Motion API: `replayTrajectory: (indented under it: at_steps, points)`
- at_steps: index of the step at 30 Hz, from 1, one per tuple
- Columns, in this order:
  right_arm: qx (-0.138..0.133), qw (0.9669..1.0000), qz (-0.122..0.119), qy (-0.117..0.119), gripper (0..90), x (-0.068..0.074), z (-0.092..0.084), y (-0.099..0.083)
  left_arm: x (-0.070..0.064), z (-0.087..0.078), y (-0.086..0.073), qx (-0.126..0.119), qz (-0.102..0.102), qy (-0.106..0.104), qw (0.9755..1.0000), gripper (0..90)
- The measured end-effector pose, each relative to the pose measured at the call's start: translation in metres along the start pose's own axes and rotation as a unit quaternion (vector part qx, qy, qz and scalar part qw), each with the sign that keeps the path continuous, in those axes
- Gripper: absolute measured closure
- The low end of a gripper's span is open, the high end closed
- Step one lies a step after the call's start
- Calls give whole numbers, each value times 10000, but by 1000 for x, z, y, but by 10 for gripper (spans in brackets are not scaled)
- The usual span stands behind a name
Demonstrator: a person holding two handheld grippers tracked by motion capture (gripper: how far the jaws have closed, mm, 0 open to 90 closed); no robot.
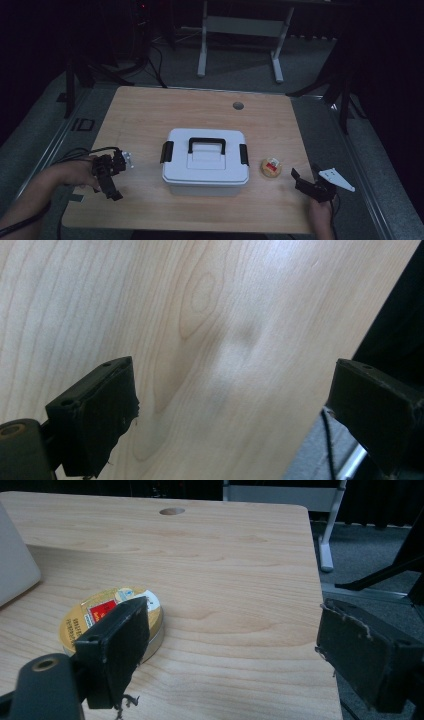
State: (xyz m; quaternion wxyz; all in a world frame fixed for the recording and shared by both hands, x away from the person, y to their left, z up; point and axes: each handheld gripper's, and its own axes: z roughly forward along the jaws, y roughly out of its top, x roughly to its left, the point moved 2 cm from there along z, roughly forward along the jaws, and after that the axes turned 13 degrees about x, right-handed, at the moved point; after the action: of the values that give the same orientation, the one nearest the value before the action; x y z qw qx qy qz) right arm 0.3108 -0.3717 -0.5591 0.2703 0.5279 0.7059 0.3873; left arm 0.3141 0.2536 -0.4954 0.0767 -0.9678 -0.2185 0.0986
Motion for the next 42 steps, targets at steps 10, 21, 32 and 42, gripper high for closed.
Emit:
replayTrajectory:
  at_steps: [10, 21, 32, 42]
  points:
    - [4, 10000, 4, 0, 133, 0, 0, 0, -2, -17, -1, 275, 91, -121, 9995, 124]
    - [18, 10000, -1, 4, 133, 0, 0, 0, -5, -43, -2, 144, 144, 45, 9998, 138]
    - [32, 10000, -18, 6, 133, 0, 0, 0, -6, -61, 4, 154, 282, 136, 9994, 166]
    - [41, 10000, -21, 26, 133, 0, 0, 0, -7, -90, 14, 26, 469, 216, 9987, 210]
